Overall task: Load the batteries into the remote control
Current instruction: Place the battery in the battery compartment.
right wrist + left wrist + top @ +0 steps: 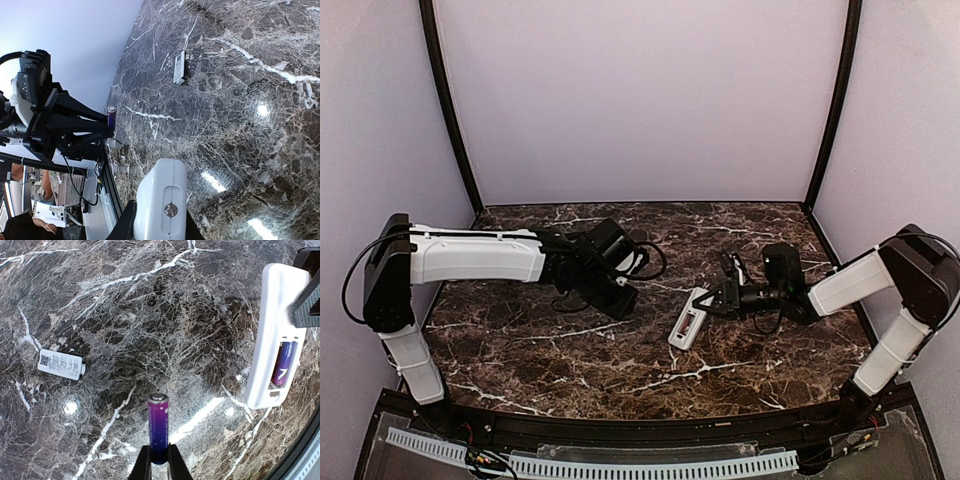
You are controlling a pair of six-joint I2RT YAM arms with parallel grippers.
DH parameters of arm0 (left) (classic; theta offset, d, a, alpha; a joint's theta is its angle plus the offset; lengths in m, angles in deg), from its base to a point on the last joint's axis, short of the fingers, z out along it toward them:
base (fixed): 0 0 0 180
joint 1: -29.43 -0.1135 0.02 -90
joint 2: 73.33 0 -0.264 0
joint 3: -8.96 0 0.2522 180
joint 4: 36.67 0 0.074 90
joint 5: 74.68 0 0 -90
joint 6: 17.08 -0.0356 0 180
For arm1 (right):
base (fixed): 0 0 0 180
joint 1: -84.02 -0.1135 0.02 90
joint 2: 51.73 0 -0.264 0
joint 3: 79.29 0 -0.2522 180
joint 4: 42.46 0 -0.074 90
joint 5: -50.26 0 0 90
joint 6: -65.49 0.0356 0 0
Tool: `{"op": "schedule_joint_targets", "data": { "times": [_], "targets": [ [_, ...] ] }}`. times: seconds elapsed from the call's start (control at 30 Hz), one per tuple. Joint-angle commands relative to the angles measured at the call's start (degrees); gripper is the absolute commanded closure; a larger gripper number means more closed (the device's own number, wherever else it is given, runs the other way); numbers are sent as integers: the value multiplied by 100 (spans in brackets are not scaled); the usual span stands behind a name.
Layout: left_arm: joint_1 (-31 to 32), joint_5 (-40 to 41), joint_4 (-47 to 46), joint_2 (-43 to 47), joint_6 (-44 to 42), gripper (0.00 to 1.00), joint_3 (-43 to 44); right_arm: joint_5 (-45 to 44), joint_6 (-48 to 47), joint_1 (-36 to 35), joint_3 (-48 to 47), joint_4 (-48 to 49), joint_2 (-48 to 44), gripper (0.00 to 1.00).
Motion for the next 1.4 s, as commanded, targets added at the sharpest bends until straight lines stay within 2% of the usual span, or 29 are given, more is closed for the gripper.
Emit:
{"op": "schedule_joint_targets", "data": {
  "times": [0.0,0.9,1.37],
  "targets": [
    [-7,-138,-145,329,12,100,-169,92,-90,42,-87,-11,-128,100],
    [234,-169,27,461,-42,100,-63,-10,-314,53,-77,-288,-431,100],
    [284,-577,141,564,119,100,210,-108,-116,42,-93,-175,-480,100]
  ]
}}
